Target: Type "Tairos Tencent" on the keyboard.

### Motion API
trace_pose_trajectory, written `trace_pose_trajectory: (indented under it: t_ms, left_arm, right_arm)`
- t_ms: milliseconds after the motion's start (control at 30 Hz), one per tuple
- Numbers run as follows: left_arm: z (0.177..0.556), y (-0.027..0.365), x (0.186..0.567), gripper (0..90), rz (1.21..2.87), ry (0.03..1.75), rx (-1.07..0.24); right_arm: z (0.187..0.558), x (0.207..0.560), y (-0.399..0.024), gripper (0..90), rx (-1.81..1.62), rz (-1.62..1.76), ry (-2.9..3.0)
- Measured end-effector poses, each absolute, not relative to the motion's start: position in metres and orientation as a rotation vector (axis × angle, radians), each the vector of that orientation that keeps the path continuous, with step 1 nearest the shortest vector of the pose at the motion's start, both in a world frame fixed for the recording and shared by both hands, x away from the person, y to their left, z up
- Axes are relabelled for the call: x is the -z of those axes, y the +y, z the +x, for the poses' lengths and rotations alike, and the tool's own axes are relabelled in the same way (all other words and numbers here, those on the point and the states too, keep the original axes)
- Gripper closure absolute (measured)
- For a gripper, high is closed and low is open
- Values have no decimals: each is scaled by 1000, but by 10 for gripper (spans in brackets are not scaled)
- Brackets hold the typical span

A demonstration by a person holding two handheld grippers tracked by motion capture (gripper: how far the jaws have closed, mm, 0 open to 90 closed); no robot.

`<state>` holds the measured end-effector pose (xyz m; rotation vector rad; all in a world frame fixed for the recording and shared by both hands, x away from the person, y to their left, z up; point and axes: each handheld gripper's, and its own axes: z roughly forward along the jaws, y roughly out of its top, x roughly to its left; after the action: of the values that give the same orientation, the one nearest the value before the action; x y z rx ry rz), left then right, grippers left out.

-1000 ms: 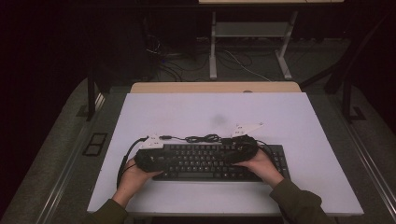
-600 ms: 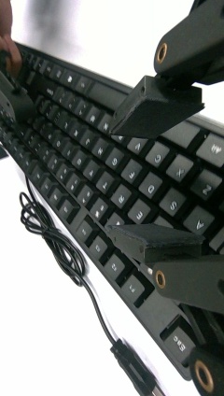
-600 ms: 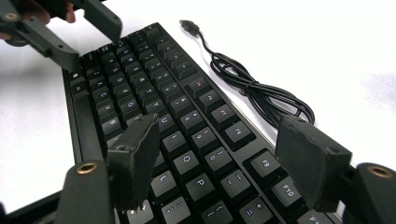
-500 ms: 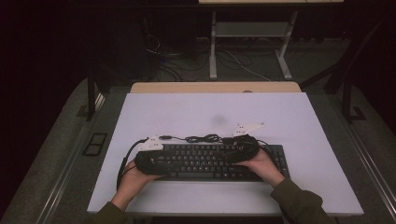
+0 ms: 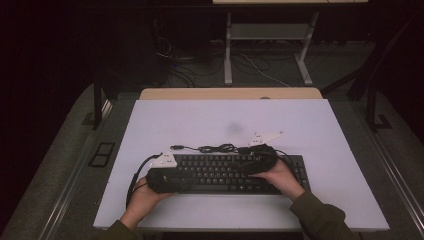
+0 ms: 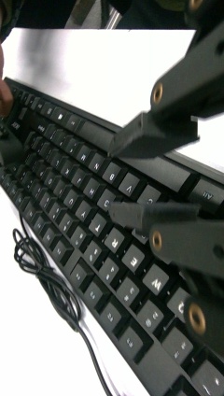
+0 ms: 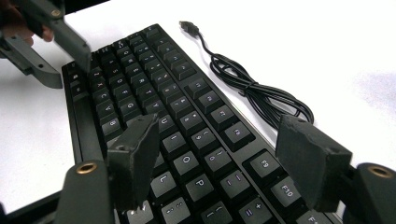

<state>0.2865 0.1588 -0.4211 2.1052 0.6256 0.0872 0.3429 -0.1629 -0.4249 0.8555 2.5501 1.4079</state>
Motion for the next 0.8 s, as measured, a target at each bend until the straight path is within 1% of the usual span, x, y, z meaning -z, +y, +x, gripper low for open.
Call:
trace_pose_trajectory:
  t_ms: [67, 167, 267, 533, 800]
  left_arm:
    - [286, 158, 422, 772, 2114, 618, -77]
    - [286, 156, 423, 846, 2135, 601, -63]
    - [286, 154, 425, 890, 2159, 586, -46]
    - [286, 147, 431, 893, 2200, 566, -18]
    - [286, 142, 434, 893, 2220, 560, -23]
  right_arm:
    - [343, 425, -163, 298, -1408, 856, 2549]
    - [343, 425, -163, 298, -1409, 854, 2549]
    - [343, 425, -163, 298, -1409, 856, 2550]
    - [343, 425, -162, 296, -1408, 856, 2549]
    - [343, 425, -162, 296, -1408, 854, 2548]
